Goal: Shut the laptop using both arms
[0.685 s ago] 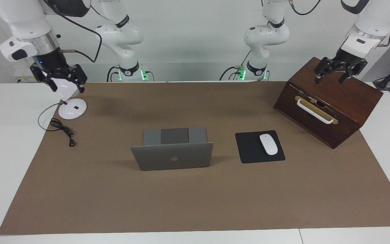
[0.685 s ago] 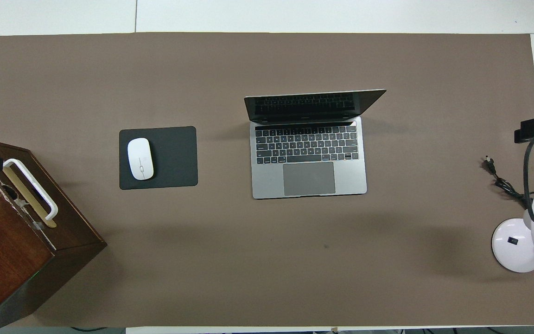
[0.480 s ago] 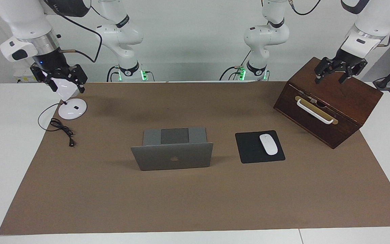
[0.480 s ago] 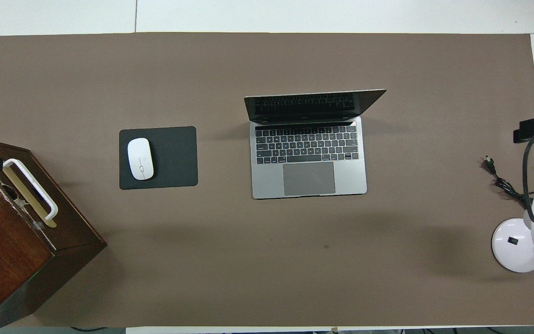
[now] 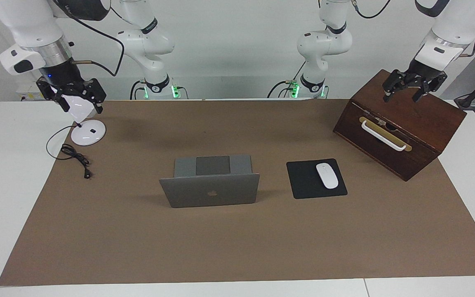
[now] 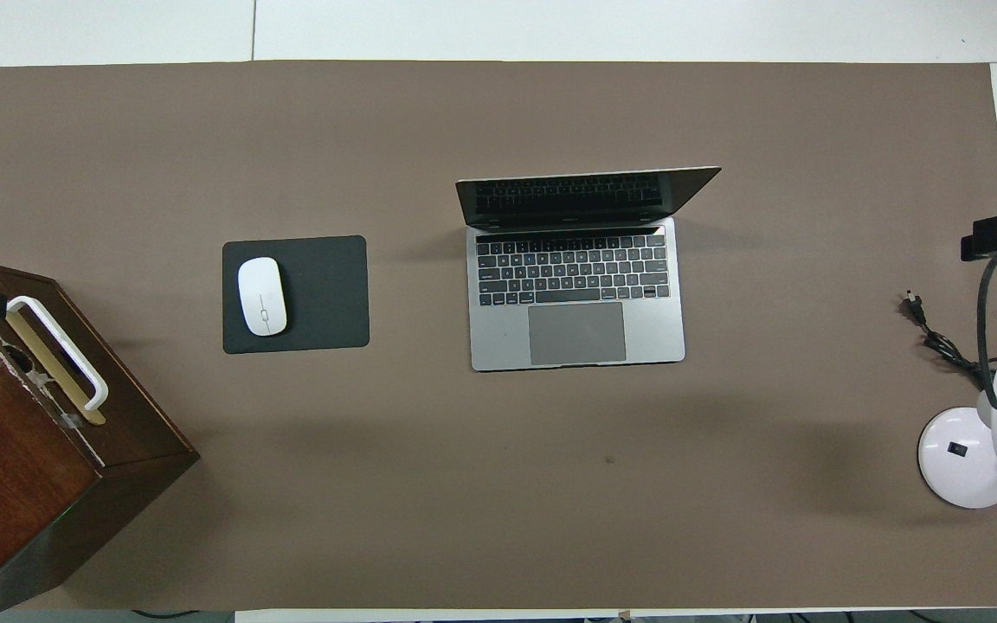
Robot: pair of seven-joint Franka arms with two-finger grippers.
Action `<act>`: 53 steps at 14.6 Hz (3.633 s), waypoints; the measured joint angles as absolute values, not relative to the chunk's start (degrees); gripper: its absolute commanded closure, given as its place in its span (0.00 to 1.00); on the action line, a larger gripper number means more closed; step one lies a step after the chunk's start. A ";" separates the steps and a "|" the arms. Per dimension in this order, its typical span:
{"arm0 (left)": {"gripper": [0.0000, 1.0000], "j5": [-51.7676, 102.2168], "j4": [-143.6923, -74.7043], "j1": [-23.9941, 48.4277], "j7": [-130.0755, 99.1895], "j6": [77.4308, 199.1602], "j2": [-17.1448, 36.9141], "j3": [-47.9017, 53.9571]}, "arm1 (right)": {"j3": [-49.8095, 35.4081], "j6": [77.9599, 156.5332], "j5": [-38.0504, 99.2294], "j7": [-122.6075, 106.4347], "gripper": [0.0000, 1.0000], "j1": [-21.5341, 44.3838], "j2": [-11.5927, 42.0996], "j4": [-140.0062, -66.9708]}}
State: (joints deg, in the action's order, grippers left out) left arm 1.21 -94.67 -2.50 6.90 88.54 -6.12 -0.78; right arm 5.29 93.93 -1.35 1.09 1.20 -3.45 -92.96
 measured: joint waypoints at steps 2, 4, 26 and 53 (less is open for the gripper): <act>0.00 1.21 -94.68 -2.47 6.90 88.53 -6.12 -0.64 | 5.30 95.03 -1.35 1.09 0.00 1.16 -3.26 -92.96; 0.00 1.21 -94.69 -2.47 6.90 88.53 -6.12 -0.64 | 5.32 95.44 -1.35 1.09 0.00 1.14 -3.02 -92.96; 1.00 1.21 -94.69 -2.47 4.95 88.52 -6.12 -0.60 | 5.22 96.99 -1.35 1.09 0.00 1.18 -2.97 -92.95; 1.00 8.08 -135.97 14.77 3.04 135.39 -22.47 0.80 | 6.08 110.16 -1.58 -1.26 1.00 -1.53 11.64 -83.03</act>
State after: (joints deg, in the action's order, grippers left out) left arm 8.08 -135.97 14.77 3.04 135.39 -22.47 0.80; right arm 6.08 110.16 -1.58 -1.26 -1.53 11.64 -83.03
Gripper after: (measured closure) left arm 0.991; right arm 0.991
